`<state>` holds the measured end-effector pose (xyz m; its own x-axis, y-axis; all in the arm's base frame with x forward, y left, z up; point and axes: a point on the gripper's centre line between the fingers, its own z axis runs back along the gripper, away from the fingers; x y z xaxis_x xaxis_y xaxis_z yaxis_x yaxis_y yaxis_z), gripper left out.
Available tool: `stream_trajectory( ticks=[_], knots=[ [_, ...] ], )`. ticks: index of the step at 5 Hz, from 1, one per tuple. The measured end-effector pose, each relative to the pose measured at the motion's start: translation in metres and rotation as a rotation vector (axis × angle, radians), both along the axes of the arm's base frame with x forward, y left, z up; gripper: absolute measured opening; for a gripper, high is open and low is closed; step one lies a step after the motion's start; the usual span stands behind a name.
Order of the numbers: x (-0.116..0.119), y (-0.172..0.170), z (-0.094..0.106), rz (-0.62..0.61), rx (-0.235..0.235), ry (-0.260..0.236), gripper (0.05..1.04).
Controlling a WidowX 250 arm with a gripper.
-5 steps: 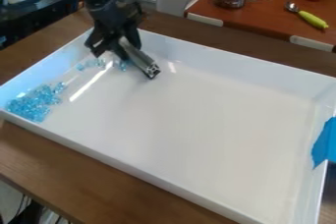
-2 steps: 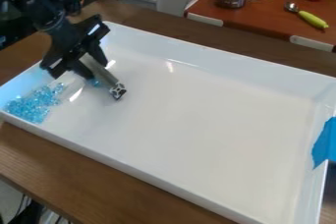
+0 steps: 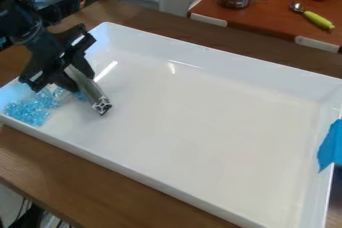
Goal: Sweep into pile
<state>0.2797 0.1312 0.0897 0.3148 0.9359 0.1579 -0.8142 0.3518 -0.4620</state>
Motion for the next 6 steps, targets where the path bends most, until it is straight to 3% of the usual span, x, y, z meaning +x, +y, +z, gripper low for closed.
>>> stream_trajectory(
  ticks=[2, 3, 5, 6],
  knots=[
    [-0.035, -0.002, 0.005, -0.015, -0.050, 0.021, 0.361],
    [-0.030, -0.014, 0.009, 0.019, -0.090, 0.025, 0.361],
    [0.017, -0.075, 0.041, -0.187, -0.037, 0.039, 0.361],
    [0.035, -0.118, 0.048, -0.344, 0.028, 0.083, 0.361]
  ],
)
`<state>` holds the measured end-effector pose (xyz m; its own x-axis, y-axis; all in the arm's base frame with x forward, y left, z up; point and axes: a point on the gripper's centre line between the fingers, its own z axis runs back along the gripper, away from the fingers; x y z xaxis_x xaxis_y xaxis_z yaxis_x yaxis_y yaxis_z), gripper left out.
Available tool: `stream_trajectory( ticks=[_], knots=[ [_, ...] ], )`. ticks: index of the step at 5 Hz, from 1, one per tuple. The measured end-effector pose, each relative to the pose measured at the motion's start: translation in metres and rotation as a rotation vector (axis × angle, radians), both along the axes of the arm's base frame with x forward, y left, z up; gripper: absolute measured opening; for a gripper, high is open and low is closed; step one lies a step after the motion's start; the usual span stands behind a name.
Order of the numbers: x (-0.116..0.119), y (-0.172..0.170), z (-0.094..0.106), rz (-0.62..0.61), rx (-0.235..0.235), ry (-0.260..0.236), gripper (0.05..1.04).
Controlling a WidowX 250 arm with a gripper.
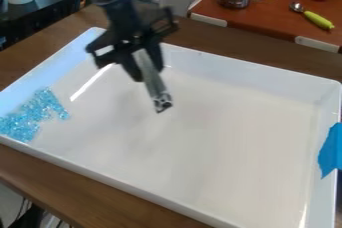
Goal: Sweep into pile
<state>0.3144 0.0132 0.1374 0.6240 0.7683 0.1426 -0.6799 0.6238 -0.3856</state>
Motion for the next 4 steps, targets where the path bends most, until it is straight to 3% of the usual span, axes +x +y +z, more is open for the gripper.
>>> stream_trajectory(
  ticks=[1, 2, 3, 4],
  knots=[
    [0.008, -0.037, -0.009, -0.152, 0.097, 0.082, 0.361],
    [0.015, -0.074, -0.017, -0.233, 0.155, 0.078, 0.361],
    [0.022, -0.096, -0.013, -0.281, 0.188, 0.000, 0.361],
    [0.022, -0.106, -0.029, -0.330, 0.223, 0.024, 0.396]
  ],
)
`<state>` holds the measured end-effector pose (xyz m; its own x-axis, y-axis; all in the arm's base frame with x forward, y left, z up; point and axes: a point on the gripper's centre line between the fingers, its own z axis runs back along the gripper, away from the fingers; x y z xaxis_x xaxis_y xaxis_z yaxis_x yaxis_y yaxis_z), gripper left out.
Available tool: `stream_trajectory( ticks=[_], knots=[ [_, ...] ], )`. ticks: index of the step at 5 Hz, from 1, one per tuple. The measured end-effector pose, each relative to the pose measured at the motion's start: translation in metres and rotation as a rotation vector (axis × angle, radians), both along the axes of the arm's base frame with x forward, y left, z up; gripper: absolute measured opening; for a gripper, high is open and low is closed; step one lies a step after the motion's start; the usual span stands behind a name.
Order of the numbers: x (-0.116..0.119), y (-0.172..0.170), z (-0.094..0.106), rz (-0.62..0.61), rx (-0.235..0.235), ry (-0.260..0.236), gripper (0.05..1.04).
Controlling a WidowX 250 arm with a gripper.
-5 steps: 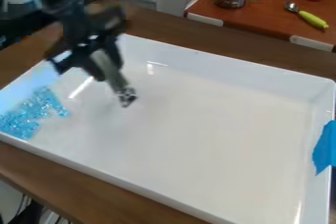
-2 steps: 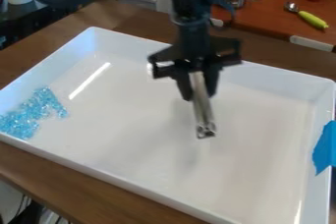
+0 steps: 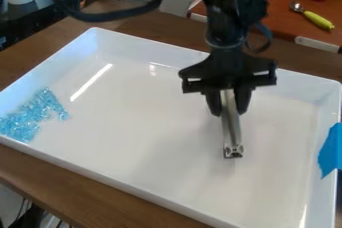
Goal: Sweep into pile
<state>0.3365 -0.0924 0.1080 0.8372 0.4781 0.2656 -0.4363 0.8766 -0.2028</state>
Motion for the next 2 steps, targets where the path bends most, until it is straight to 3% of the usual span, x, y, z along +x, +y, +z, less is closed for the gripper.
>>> stream_trajectory(
  ticks=[1, 2],
  knots=[
    [-0.003, -0.005, -0.012, -0.119, 0.124, 0.086, 0.701],
    [-0.004, -0.009, 0.007, -0.192, 0.195, 0.128, 0.967]
  ],
)
